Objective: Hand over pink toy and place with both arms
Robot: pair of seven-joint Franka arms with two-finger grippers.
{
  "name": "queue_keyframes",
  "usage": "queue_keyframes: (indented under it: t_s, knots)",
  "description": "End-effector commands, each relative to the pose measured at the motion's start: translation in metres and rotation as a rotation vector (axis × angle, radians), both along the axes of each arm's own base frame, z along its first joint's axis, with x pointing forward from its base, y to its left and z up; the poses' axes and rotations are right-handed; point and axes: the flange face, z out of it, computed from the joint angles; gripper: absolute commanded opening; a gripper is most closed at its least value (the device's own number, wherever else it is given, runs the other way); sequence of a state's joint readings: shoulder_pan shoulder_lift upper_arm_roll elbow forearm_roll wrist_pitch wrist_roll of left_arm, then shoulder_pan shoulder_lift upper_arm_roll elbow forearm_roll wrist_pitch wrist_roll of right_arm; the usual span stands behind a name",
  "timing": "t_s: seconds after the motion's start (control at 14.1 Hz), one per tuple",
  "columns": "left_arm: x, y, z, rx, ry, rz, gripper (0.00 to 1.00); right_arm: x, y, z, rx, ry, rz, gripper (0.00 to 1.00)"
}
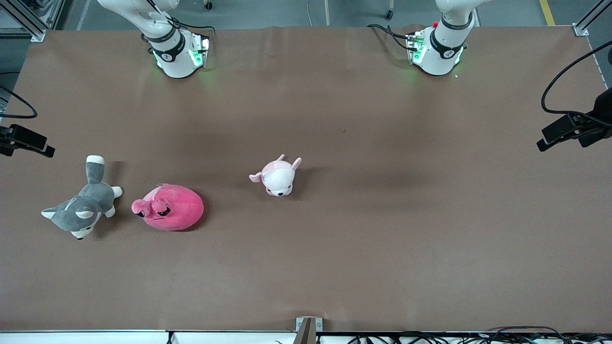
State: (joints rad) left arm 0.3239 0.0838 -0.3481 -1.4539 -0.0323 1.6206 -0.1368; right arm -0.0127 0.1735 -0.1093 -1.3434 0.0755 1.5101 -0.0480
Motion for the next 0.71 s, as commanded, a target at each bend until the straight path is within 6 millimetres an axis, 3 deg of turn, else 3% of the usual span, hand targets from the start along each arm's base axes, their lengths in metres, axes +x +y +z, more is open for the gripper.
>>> queue_keyframes:
  t_s: [0.0, 0.42, 0.64]
  knots:
    - [0.0, -0.001, 0.001, 0.024, 0.009, -0.008, 1.0, -0.006, -0.001, 0.003, -0.027, -0.002, -0.027, 1.0]
    - [0.0, -0.012, 0.0, 0.042, 0.009, -0.018, 1.0, 0.0, -0.004, 0.001, -0.033, -0.041, -0.016, 1.0]
    - [-0.001, -0.015, 0.001, 0.045, 0.007, -0.02, 1.0, -0.011, -0.002, -0.001, -0.034, -0.046, -0.017, 1.0]
